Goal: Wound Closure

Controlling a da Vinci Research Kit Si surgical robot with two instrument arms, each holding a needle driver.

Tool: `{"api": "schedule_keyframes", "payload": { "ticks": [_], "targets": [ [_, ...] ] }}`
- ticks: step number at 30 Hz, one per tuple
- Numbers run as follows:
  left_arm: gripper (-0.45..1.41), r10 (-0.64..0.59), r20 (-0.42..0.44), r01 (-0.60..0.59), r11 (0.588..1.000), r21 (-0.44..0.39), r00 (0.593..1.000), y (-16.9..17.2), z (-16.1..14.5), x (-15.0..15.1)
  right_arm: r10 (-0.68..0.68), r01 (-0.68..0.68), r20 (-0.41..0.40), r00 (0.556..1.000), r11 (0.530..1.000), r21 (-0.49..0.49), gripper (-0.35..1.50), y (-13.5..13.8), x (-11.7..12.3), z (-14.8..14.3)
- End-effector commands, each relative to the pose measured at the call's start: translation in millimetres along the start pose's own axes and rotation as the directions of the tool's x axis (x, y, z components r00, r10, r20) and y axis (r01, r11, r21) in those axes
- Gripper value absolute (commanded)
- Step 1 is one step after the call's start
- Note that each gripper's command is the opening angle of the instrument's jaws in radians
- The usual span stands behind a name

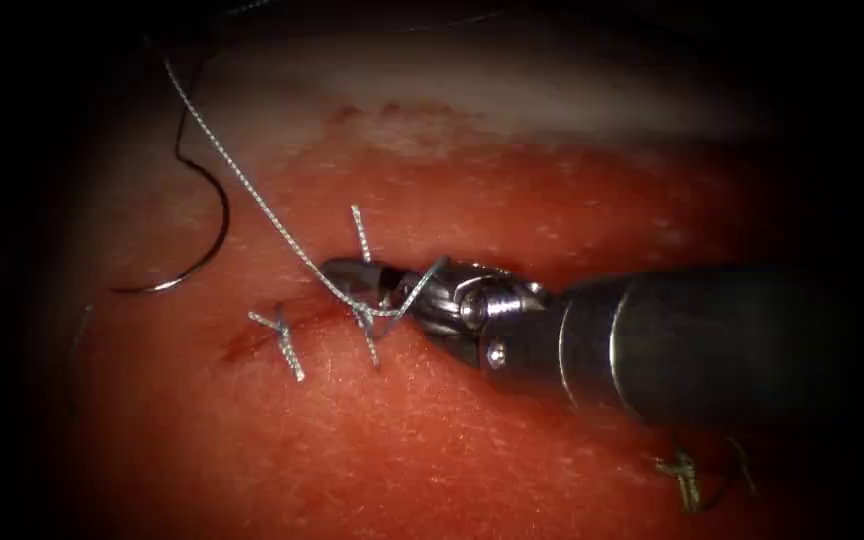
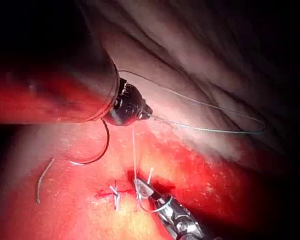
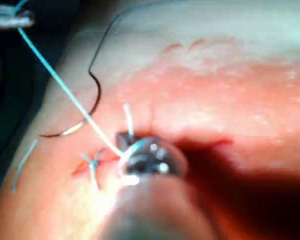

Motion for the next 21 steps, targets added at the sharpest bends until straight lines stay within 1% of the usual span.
{"api": "schedule_keyframes", "payload": {
  "ticks": [1,3,5,7,9,10,11,14,15,17,18,19,21],
  "targets": [
    [-0.35,0.002,0.004,-0.002,1.000,0.006,1.000,0.2,0.6,0.0,-0.015,0.015,0.003,1.000,1.000,0.005,-0.35,0.0,-0.9,0.5],
    [-0.35,0.015,0.012,-0.015,1.000,0.013,1.000,-0.1,0.0,-0.1,-0.040,0.039,0.010,0.999,0.999,0.011,-0.35,-0.1,-1.1,0.3],
    [-0.35,0.028,0.015,-0.028,1.000,0.006,0.999,-0.9,-1.2,0.0,-0.096,0.095,0.019,0.995,0.995,0.022,-0.35,-0.1,-1.5,-0.1],
    [-0.35,0.038,0.016,-0.038,0.999,-0.012,0.999,-2.1,-2.8,0.3,-0.121,0.120,0.021,0.992,0.992,0.029,-0.35,0.0,-1.7,-0.3],
    [-0.35,0.038,0.011,-0.038,0.999,-0.002,0.999,-3.8,-4.9,0.6,-0.145,0.145,0.018,0.989,0.989,0.041,-0.35,0.2,-1.7,-0.7],
    [-0.35,0.038,0.011,-0.038,0.999,-0.002,0.999,-3.8,-4.9,0.6,-0.145,0.145,0.018,0.989,0.989,0.041,-0.35,0.2,-1.7,-0.7],
    [-0.35,0.035,0.004,-0.035,0.999,0.019,0.999,-6.5,-7.9,1.0,-0.199,0.199,0.010,0.980,0.979,0.055,-0.35,0.5,-1.8,-1.3],
    [-0.35,0.038,0.004,-0.039,0.999,0.029,0.999,-8.7,-10.0,1.4,-0.270,0.269,-0.008,0.963,0.960,0.080,-0.35,1.0,-1.9,-1.7],
    [-0.35,0.038,0.007,-0.038,0.999,0.034,0.999,-9.7,-10.7,1.5,-0.323,0.323,-0.013,0.946,0.941,0.102,-0.35,1.4,-2.1,-1.9],
    [-0.35,0.038,0.004,-0.038,0.999,0.036,0.999,-10.4,-11.2,1.6,-0.343,0.343,-0.017,0.939,0.931,0.122,-0.35,1.8,-2.3,-2.1],
    [-0.35,0.036,0.005,-0.037,0.999,0.035,0.999,-10.9,-11.4,1.5,-0.375,0.374,-0.016,0.927,0.917,0.139,-0.35,2.2,-2.5,-2.2],
    [-0.35,0.036,0.005,-0.037,0.999,0.035,0.999,-10.9,-11.4,1.5,-0.375,0.374,-0.016,0.927,0.917,0.139,-0.35,2.2,-2.5,-2.2],
    [-0.35,0.035,0.003,-0.035,0.999,0.036,0.999,-11.3,-11.3,1.5,-0.439,0.437,-0.028,0.898,0.881,0.180,-0.35,2.6,-2.8,-2.3]
  ]
}}
